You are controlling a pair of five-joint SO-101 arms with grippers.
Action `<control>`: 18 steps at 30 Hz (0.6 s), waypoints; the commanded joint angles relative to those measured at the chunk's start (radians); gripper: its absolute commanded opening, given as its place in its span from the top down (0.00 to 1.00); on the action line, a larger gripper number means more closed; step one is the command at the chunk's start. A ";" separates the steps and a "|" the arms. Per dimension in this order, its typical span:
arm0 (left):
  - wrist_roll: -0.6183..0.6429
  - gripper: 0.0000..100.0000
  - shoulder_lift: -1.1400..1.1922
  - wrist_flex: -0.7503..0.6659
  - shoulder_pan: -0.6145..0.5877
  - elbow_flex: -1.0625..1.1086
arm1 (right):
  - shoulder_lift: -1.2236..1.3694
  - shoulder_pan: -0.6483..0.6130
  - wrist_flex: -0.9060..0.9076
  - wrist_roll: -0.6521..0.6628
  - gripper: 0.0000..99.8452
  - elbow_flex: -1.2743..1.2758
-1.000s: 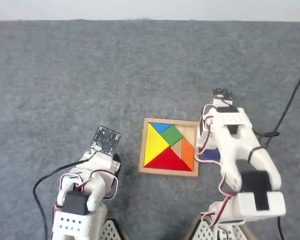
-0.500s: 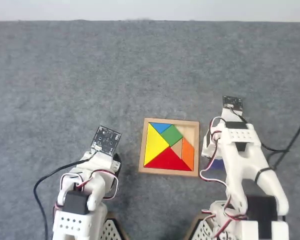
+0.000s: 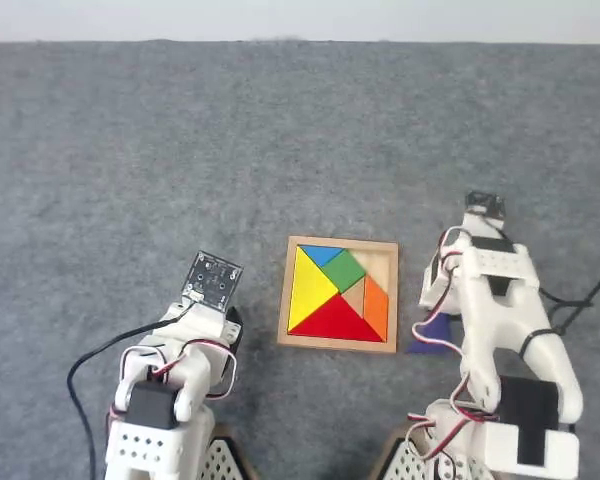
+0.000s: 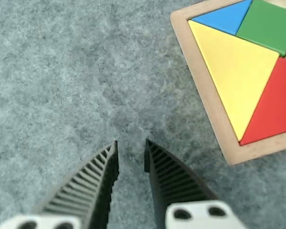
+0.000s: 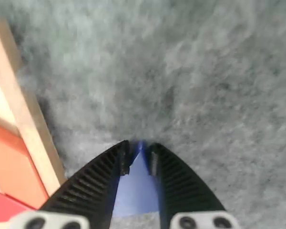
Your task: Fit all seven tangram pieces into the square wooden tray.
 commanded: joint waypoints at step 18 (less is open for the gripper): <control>0.006 0.91 -0.002 0.005 0.002 -0.007 | -0.160 -0.119 0.114 0.114 0.80 0.103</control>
